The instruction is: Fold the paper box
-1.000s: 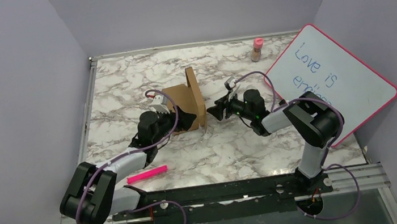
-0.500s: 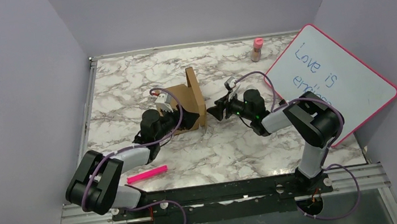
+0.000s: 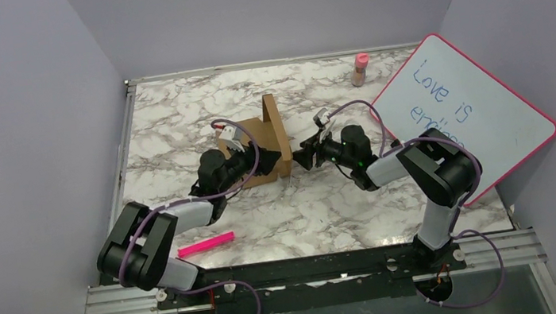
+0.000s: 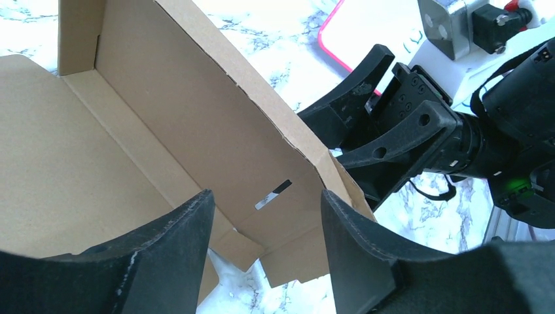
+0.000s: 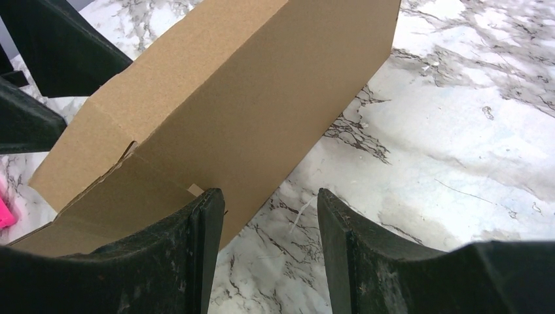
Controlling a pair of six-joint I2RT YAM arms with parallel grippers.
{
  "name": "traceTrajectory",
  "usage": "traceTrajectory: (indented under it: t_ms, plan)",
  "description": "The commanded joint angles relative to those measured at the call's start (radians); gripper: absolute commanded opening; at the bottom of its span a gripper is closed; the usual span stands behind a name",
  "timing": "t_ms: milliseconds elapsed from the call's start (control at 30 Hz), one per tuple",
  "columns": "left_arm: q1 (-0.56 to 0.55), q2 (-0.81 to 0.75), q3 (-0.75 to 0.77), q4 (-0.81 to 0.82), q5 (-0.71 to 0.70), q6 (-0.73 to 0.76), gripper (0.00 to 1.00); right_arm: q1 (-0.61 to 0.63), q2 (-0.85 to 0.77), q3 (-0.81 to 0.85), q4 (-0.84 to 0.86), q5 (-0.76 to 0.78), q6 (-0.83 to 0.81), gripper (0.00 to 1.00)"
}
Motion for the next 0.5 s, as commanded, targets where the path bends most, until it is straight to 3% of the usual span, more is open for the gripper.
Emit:
traceTrajectory:
  t_ms: [0, 167, 300, 467]
  plan:
    - [-0.005, -0.08, -0.029, 0.05, -0.009, -0.016, 0.64, 0.006, -0.008, -0.008, 0.0, -0.021, -0.016, 0.6]
    - [-0.005, -0.128, -0.033, 0.05, -0.002, -0.035, 0.67, 0.006, -0.005, -0.007, 0.002, -0.026, -0.015, 0.59]
    - [-0.005, -0.07, -0.016, 0.05, 0.03, -0.04, 0.67, 0.006, -0.005, -0.005, 0.002, -0.03, -0.014, 0.6]
    - [-0.006, 0.026, 0.011, 0.053, 0.05, -0.002, 0.59, 0.005, 0.0, -0.001, 0.001, -0.042, -0.01, 0.59]
